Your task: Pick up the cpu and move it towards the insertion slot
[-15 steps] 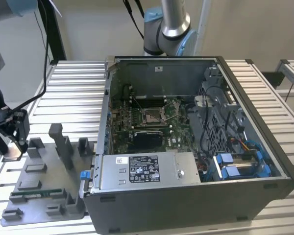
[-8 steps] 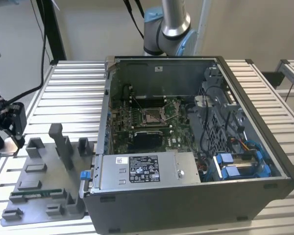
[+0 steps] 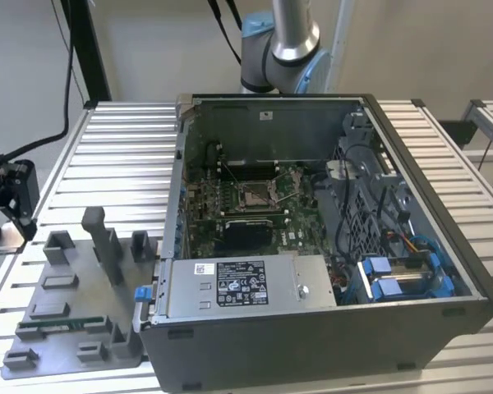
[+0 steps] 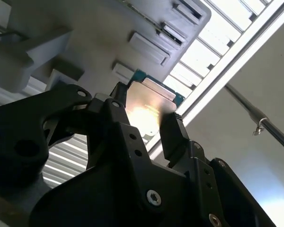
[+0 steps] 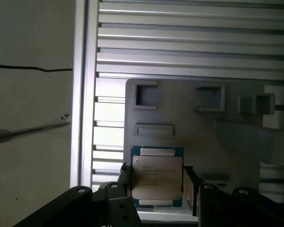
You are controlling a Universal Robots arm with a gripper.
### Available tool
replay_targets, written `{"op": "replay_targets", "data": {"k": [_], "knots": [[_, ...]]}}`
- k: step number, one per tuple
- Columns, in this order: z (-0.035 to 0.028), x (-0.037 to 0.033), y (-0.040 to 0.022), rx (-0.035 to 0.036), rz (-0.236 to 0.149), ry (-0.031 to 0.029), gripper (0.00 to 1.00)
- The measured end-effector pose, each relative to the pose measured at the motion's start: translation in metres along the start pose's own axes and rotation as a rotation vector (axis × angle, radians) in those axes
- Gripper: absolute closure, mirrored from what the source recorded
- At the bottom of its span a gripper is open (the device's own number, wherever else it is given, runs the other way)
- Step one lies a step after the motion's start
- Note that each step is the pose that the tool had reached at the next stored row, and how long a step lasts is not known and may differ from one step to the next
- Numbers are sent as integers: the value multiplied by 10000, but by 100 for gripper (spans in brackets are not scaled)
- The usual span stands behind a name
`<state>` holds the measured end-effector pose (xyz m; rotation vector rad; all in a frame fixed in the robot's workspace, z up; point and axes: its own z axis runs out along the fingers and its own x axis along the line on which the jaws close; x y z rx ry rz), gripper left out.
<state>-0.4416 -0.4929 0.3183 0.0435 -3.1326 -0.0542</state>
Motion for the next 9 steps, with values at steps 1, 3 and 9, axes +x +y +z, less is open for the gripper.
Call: {"op": "replay_targets", "data": {"k": [1, 3, 9], "knots": [[-25, 0, 1, 0, 0, 3, 100], [-76, 1, 3, 0, 0, 10, 100], [-233, 2, 8, 0, 1, 34, 100]]}}
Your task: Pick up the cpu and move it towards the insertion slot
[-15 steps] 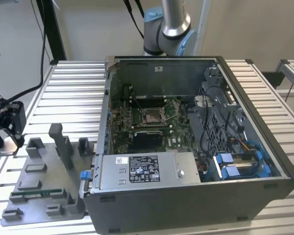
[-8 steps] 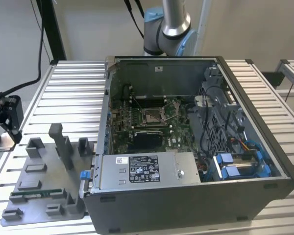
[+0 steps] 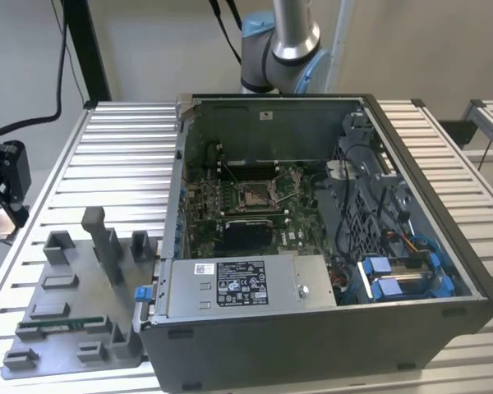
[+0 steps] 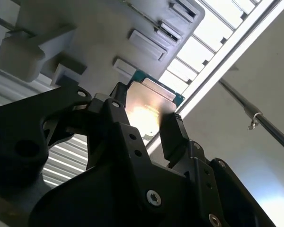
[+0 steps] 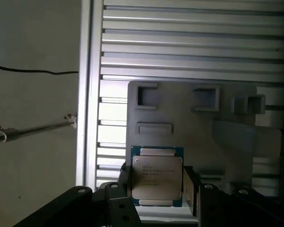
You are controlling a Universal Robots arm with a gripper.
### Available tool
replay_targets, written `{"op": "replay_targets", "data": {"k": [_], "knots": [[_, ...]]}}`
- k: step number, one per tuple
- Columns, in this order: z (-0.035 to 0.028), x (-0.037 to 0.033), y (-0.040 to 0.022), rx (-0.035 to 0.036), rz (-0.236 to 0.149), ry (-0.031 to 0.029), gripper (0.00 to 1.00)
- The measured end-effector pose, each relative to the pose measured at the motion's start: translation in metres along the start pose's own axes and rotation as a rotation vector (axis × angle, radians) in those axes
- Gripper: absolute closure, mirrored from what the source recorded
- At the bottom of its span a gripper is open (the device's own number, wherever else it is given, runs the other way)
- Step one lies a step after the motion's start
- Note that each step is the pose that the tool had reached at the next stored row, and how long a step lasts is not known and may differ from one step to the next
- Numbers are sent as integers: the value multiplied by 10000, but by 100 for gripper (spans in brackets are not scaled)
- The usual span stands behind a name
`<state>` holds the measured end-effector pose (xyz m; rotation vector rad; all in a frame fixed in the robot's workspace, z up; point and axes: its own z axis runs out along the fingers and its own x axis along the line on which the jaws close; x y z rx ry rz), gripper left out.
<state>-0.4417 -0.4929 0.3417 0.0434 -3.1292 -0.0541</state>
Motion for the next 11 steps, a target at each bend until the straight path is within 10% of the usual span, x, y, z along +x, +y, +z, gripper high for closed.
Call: {"op": "replay_targets", "data": {"k": [11], "knots": [[-257, 3, 9, 0, 1, 24, 100]]}}
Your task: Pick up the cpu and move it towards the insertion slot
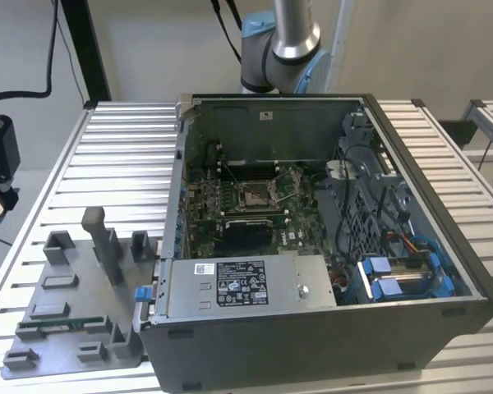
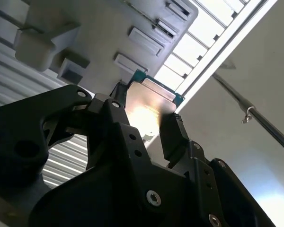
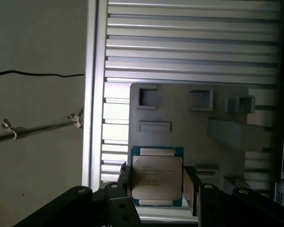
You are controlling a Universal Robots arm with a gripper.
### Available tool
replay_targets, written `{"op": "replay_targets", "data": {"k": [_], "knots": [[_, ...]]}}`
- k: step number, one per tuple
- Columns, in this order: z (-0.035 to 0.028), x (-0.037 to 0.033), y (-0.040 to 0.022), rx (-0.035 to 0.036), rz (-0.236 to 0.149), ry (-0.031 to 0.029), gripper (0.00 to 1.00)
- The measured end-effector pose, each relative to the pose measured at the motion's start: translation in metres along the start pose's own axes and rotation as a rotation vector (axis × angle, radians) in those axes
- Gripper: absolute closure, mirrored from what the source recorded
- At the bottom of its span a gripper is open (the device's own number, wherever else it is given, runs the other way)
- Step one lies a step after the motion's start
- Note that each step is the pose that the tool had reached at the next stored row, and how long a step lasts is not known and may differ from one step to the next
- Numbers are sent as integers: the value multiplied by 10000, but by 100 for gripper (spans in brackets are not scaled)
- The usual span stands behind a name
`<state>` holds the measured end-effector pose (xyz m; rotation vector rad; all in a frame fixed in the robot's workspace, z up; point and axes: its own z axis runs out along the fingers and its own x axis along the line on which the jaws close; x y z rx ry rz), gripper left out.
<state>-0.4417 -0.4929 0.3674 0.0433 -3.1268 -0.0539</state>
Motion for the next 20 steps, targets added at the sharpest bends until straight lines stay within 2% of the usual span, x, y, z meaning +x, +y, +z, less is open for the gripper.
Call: {"op": "replay_targets", "data": {"k": [7, 9, 16, 20], "knots": [[-2, -1, 0, 0, -1, 0, 100], [-4, -21, 0, 1, -2, 1, 100], [-5, -201, -5, 0, 0, 0, 100], [-7, -356, -9, 1, 0, 0, 100]]}}
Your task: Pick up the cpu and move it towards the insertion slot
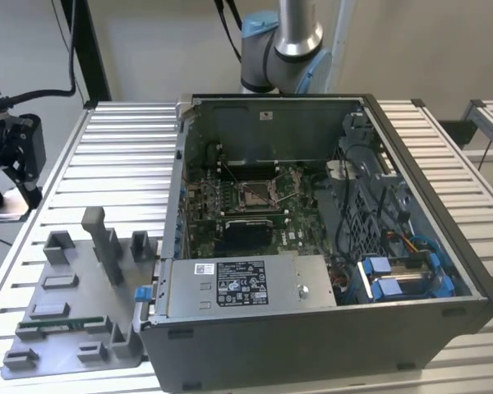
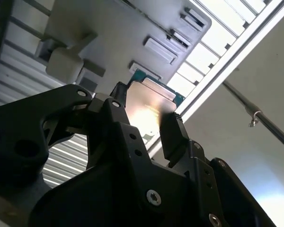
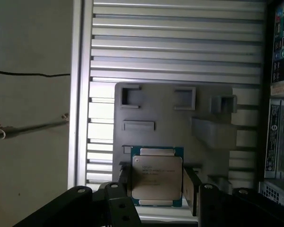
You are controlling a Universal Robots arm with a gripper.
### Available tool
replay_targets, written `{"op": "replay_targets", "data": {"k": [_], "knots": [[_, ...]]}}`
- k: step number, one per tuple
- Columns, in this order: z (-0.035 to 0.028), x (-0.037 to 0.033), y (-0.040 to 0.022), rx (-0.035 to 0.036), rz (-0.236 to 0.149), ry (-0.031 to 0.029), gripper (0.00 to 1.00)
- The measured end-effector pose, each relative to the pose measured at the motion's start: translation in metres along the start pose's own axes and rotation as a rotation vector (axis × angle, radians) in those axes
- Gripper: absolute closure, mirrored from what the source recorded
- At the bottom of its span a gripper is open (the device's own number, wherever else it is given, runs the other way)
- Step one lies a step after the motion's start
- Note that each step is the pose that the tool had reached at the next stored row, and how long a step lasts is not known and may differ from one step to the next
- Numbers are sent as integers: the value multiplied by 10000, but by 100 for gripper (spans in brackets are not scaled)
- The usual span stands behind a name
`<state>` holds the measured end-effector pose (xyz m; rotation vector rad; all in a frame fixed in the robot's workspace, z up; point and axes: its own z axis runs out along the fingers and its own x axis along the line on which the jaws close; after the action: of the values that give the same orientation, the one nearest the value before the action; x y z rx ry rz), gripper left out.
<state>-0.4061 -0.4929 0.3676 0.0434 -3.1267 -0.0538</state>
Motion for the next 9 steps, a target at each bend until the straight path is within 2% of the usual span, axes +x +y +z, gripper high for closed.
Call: {"op": "replay_targets", "data": {"k": [9], "knots": [[-6, -410, -11, -2, -2, -1, 100]]}}
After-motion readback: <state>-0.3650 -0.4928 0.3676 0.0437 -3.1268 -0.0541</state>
